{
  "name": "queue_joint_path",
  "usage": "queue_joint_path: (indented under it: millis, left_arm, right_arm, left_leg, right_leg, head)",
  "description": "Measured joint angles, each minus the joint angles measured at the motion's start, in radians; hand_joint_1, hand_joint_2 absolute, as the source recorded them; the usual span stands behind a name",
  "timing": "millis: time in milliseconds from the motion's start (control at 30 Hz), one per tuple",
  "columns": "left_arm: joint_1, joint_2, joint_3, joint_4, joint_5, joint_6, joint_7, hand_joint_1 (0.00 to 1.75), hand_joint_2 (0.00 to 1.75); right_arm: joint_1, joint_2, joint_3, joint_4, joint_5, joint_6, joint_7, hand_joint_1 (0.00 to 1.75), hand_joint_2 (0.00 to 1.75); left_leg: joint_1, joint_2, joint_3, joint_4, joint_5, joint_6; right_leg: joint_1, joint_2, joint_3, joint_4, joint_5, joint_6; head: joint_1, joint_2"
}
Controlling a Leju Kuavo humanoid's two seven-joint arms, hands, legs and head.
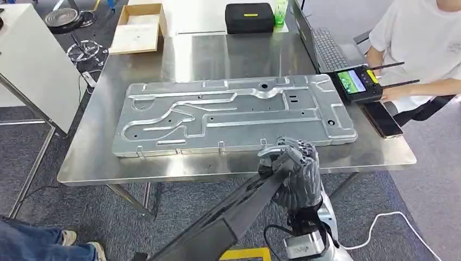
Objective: Take the parts from the cabinet and place them on the table.
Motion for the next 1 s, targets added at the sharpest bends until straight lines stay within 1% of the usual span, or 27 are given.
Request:
queue_joint_path:
  millis: [33, 67, 100, 133, 167, 200, 233, 267, 300, 333, 400, 433, 467, 500, 533, 567, 600, 633, 667, 733, 767, 800, 867, 900, 933, 967, 1000]
  left_arm:
    - [0.0, 0.0, 0.001, 0.0, 0.005, 0.001, 0.002, 0.0, 1.75]
    - [0.001, 0.0, 0.003, 0.0, 0.01, 0.002, 0.003, 0.0, 1.75]
    - [0.004, 0.0, 0.005, 0.0, 0.011, 0.003, 0.004, 0.0, 1.75]
    - [0.006, 0.0, 0.008, 0.0, 0.014, 0.004, 0.004, 0.0, 1.75]
    - [0.006, 0.0, 0.009, 0.0, 0.016, 0.006, 0.007, 0.0, 1.75]
    - [0.005, 0.0, 0.01, 0.0, 0.018, 0.006, 0.007, 0.0, 1.75]
    - [0.004, 0.0, 0.012, 0.0, 0.019, 0.008, 0.007, 0.0, 1.75]
    - [0.005, 0.0, 0.015, 0.0, 0.02, 0.01, 0.006, 0.0, 1.75]
    - [0.003, 0.0, 0.018, 0.0, 0.022, 0.013, 0.006, 0.0, 1.75]
    - [0.004, 0.0, 0.018, 0.0, 0.023, 0.014, 0.003, 0.0, 1.75]
    - [0.013, 0.0, 0.02, 0.0, 0.03, 0.018, -0.003, 0.0, 1.75]
    - [0.013, -0.002, 0.021, 0.0, 0.032, 0.022, -0.007, 0.0, 1.75]
    - [0.013, -0.004, 0.023, 0.0, 0.033, 0.027, -0.013, 0.0, 1.75]
    - [0.012, -0.005, 0.024, 0.0, 0.036, 0.029, -0.018, 0.0, 1.75]
    - [0.012, -0.006, 0.027, 0.0, 0.039, 0.033, -0.021, 0.0, 1.75]
    - [0.013, -0.006, 0.03, 0.0, 0.039, 0.04, -0.024, 0.0, 1.75]
    - [0.013, -0.007, 0.032, 0.0, 0.037, 0.05, -0.028, 0.0, 1.75]
    - [0.013, -0.008, 0.032, 0.0, 0.031, 0.056, -0.03, 0.0, 1.75]
    - [0.013, -0.01, 0.032, 0.0, 0.024, 0.066, -0.031, 0.0, 1.75]
    - [0.011, -0.016, 0.032, 0.0, 0.011, 0.069, -0.032, 0.0, 1.75]
    - [0.008, -0.018, 0.032, 0.0, 0.009, 0.069, -0.032, 0.0, 1.75]
    - [0.004, -0.02, 0.032, 0.0, 0.008, 0.069, -0.033, 0.0, 1.75]
    - [0.002, -0.023, 0.028, 0.0, -0.005, 0.069, -0.046, 0.0, 1.75]
    - [0.001, -0.024, 0.023, 0.0, -0.013, 0.069, -0.05, 0.0, 1.75]
    - [-0.002, -0.024, 0.018, 0.0, -0.018, 0.069, -0.052, 0.0, 1.75]
    - [-0.006, -0.026, 0.014, 0.0, -0.023, 0.067, -0.052, 0.0, 1.75]
    - [-0.011, -0.027, 0.011, 0.0, -0.023, 0.053, -0.051, 0.0, 1.75]
  right_arm:
    - [0.0, 0.0, 0.0, 0.0, 0.0, 0.0, 0.0, 1.75, 1.75]
    - [0.002, 0.0, -0.001, 0.0, 0.0, -0.002, 0.001, 1.75, 1.75]
    - [0.001, 0.0, -0.001, 0.0, 0.0, -0.002, 0.002, 1.75, 1.75]
    - [0.001, 0.0, -0.003, 0.0, 0.0, -0.003, 0.002, 1.75, 1.75]
    - [0.001, -0.001, -0.007, 0.0, 0.0, -0.003, 0.003, 1.75, 1.75]
    - [0.001, -0.002, -0.012, -0.001, -0.001, -0.003, 0.003, 1.75, 1.75]
    - [0.001, -0.004, -0.016, -0.004, -0.002, -0.004, 0.003, 1.75, 1.75]
    - [0.001, -0.007, -0.023, -0.01, -0.003, -0.006, 0.003, 1.75, 1.75]
    - [0.001, -0.011, -0.03, -0.015, -0.004, -0.01, 0.005, 1.75, 1.75]
    - [0.001, -0.014, -0.038, -0.02, -0.006, -0.013, 0.007, 1.75, 1.75]
    - [0.004, -0.025, -0.057, -0.029, -0.007, -0.014, 0.009, 1.75, 1.75]
    - [0.004, -0.031, -0.068, -0.036, -0.006, -0.015, 0.009, 1.75, 1.75]
    - [0.006, -0.04, -0.082, -0.043, -0.006, -0.016, 0.01, 1.75, 1.75]
    - [0.006, -0.048, -0.098, -0.05, -0.003, -0.016, 0.011, 1.75, 1.75]
    - [0.008, -0.056, -0.113, -0.053, 0.001, -0.016, 0.013, 1.75, 1.75]
    - [0.011, -0.063, -0.132, -0.053, 0.013, -0.016, 0.022, 1.75, 1.75]
    - [0.011, -0.076, -0.152, -0.053, 0.026, -0.016, 0.035, 1.75, 1.75]
    - [0.009, -0.092, -0.173, -0.053, 0.033, -0.015, 0.051, 1.75, 1.75]
    - [-0.003, -0.111, -0.2, -0.052, 0.041, -0.007, 0.073, 1.75, 1.75]
    - [-0.063, -0.161, -0.259, -0.033, 0.038, 0.044, 0.119, 1.75, 1.75]
    - [-0.098, -0.183, -0.285, -0.018, 0.03, 0.066, 0.125, 1.75, 1.75]
    - [-0.128, -0.199, -0.313, 0.002, 0.026, 0.087, 0.129, 1.75, 1.75]
    - [-0.196, -0.244, -0.363, 0.05, 0.047, 0.157, 0.156, 1.75, 1.75]
    - [-0.255, -0.274, -0.368, 0.083, 0.053, 0.205, 0.167, 1.75, 1.75]
    - [-0.316, -0.309, -0.369, 0.136, 0.053, 0.281, 0.174, 1.75, 1.75]
    - [-0.378, -0.332, -0.369, 0.175, 0.055, 0.326, 0.178, 1.75, 1.75]
    - [-0.444, -0.356, -0.368, 0.228, 0.069, 0.37, 0.174, 1.75, 1.75]
  left_leg:
    - [0.005, 0.0, -0.045, 0.07, -0.03, -0.007]
    - [0.009, 0.0, -0.086, 0.127, -0.056, -0.012]
    - [0.011, 0.0, -0.114, 0.155, -0.062, -0.015]
    - [0.013, 0.0, -0.121, 0.142, -0.039, -0.019]
    - [0.014, 0.001, -0.109, 0.095, 0.0, -0.02]
    - [0.015, 0.001, -0.083, 0.017, 0.055, -0.019]
    - [0.015, 0.001, -0.055, -0.062, 0.11, -0.014]
    - [0.015, 0.0, -0.042, -0.098, 0.117, -0.008]
    - [0.006, 0.002, -0.049, -0.12, 0.082, -0.005]
    - [0.005, 0.0, -0.042, -0.112, 0.105, 0.005]
    - [0.002, 0.0, -0.041, -0.115, 0.112, 0.016]
    - [0.015, 0.001, -0.033, -0.13, 0.121, 0.026]
    - [0.012, 0.002, -0.028, -0.135, 0.123, 0.028]
    - [0.012, 0.002, -0.028, -0.135, 0.122, 0.035]
    - [0.011, 0.003, -0.027, -0.135, 0.121, 0.037]
    - [0.01, 0.003, -0.027, -0.134, 0.119, 0.039]
    - [0.009, 0.003, -0.028, -0.133, 0.118, 0.042]
    - [0.008, 0.002, -0.027, -0.131, 0.116, 0.042]
    - [0.008, 0.0, -0.026, -0.128, 0.113, 0.042]
    - [0.008, 0.0, -0.024, -0.117, 0.104, 0.039]
    - [0.007, 0.0, -0.027, -0.113, 0.1, 0.035]
    - [-0.001, 0.0, -0.034, -0.104, 0.097, 0.03]
    - [-0.001, -0.001, -0.036, -0.108, 0.099, 0.025]
    - [-0.001, 0.0, -0.036, -0.11, 0.1, 0.023]
    - [-0.006, 0.0, -0.037, -0.105, 0.094, 0.018]
    - [-0.004, -0.001, -0.045, -0.085, 0.079, 0.012]
    - [-0.002, 0.0, -0.071, -0.031, 0.045, 0.008]
  right_leg:
    - [0.0, -0.001, 0.002, 0.0, -0.003, -0.003]
    - [0.0, -0.001, 0.005, 0.0, -0.008, -0.004]
    - [0.0, 0.0, 0.006, 0.002, -0.012, -0.004]
    - [-0.001, 0.003, 0.01, 0.004, -0.017, -0.003]
    - [-0.001, 0.004, 0.014, 0.006, -0.022, -0.001]
    - [-0.002, 0.005, 0.02, 0.01, -0.028, 0.003]
    - [-0.002, 0.005, 0.026, 0.012, -0.033, 0.006]
    - [-0.003, 0.004, 0.029, 0.012, -0.037, 0.01]
    - [0.0, 0.004, 0.025, 0.014, -0.036, 0.016]
    - [-0.001, 0.004, 0.022, 0.014, -0.037, 0.024]
    - [-0.002, 0.004, 0.029, 0.009, -0.039, 0.036]
    - [0.0, 0.005, 0.027, 0.012, -0.047, 0.041]
    - [-0.002, 0.003, 0.023, 0.033, -0.062, 0.046]
    - [-0.003, 0.003, -0.006, 0.093, -0.102, 0.048]
    - [-0.004, 0.003, -0.043, 0.168, -0.138, 0.051]
    - [-0.004, 0.003, -0.084, 0.244, -0.167, 0.054]
    - [-0.005, 0.003, -0.113, 0.293, -0.176, 0.057]
    - [-0.006, 0.003, -0.121, 0.299, -0.161, 0.058]
    - [-0.006, 0.003, -0.108, 0.26, -0.123, 0.058]
    - [-0.007, 0.002, -0.032, 0.092, -0.025, 0.056]
    - [-0.006, 0.002, -0.01, 0.035, -0.02, 0.052]
    - [0.001, 0.002, -0.005, 0.024, -0.023, 0.049]
    - [0.001, 0.003, -0.012, 0.028, -0.022, 0.044]
    - [-0.001, 0.005, -0.014, 0.028, -0.02, 0.039]
    - [-0.013, 0.005, -0.013, 0.022, -0.015, 0.033]
    - [-0.013, 0.004, -0.011, 0.021, -0.014, 0.03]
    - [-0.013, 0.0, -0.012, 0.021, -0.014, 0.023]
  head:
    - [0.0, 0.0]
    - [0.0, 0.0]
    - [0.0, 0.0]
    - [0.0, 0.0]
    - [0.0, 0.0]
    - [0.0, 0.0]
    - [0.0, 0.0]
    - [0.001, 0.0]
    - [0.0, 0.0]
    - [0.001, 0.0]
    - [0.001, 0.0]
    - [0.0, 0.0]
    - [0.001, 0.0]
    - [0.001, 0.0]
    - [0.001, 0.0]
    - [0.0, 0.0]
    - [0.0, 0.0]
    - [0.001, 0.0]
    - [0.001, 0.0]
    - [0.0, 0.0]
    - [0.001, 0.0]
    - [0.001, 0.0]
    - [0.0, 0.0]
    - [0.0, 0.0]
    - [0.0, 0.0]
    - [0.0, 0.0]
    - [-0.001, 0.0]
